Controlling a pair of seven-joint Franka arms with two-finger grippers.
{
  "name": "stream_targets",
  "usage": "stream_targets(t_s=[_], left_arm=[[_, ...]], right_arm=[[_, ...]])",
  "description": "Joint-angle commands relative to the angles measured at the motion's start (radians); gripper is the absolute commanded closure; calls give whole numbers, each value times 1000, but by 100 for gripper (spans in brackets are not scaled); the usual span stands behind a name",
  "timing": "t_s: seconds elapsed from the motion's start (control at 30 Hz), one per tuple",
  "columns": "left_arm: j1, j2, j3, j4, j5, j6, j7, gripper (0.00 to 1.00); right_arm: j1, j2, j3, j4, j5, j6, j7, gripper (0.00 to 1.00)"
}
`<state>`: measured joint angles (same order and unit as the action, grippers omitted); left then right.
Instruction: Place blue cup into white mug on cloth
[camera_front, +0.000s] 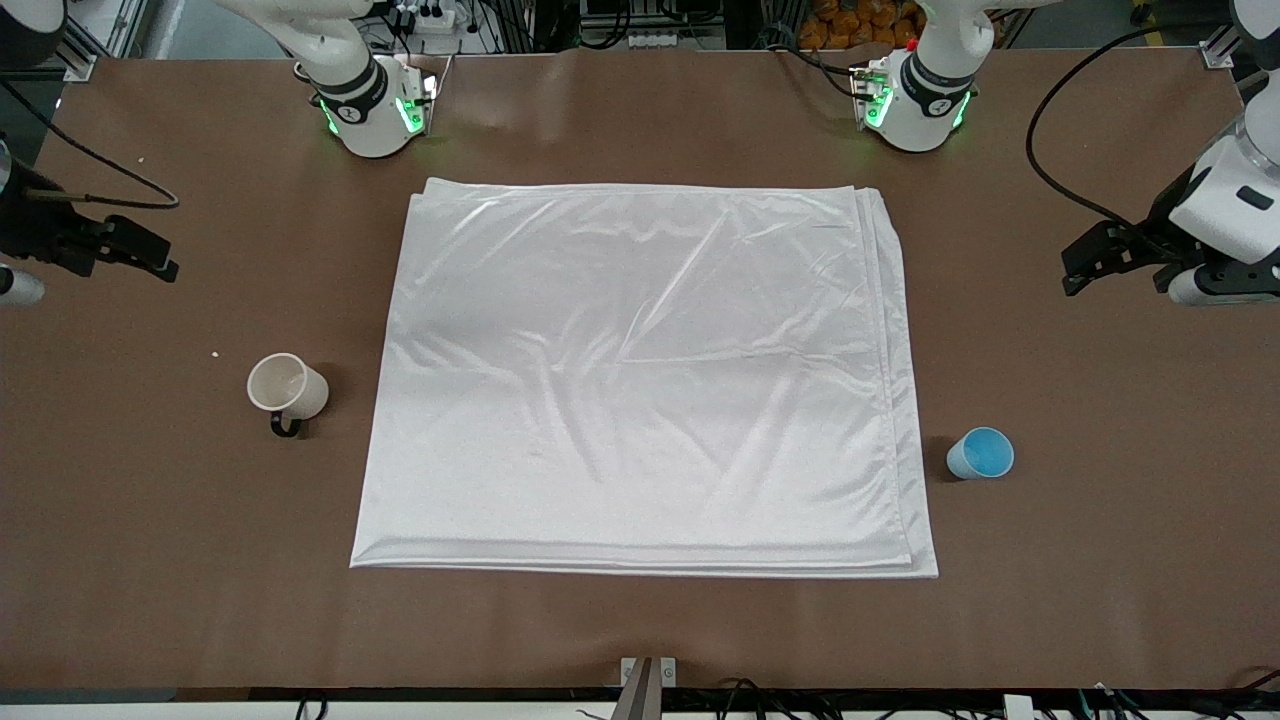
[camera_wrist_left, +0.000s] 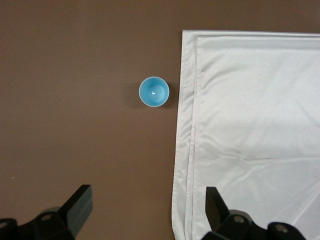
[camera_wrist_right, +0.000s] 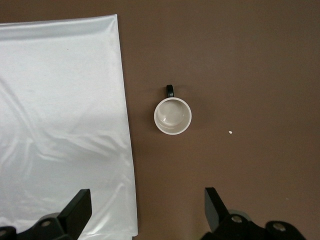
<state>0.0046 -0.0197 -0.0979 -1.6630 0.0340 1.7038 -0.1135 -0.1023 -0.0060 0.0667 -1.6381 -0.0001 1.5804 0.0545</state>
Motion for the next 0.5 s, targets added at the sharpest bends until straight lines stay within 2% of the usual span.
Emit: stream_targets(t_s=[0.0, 0.47], left_arm=[[6, 17, 3, -3, -28, -9, 17, 0], [72, 178, 3, 0, -26, 57, 15, 0]], right_arm=[[-43, 83, 5, 14, -9, 7, -39, 0], [-74, 320, 10, 24, 5, 72, -65, 0]])
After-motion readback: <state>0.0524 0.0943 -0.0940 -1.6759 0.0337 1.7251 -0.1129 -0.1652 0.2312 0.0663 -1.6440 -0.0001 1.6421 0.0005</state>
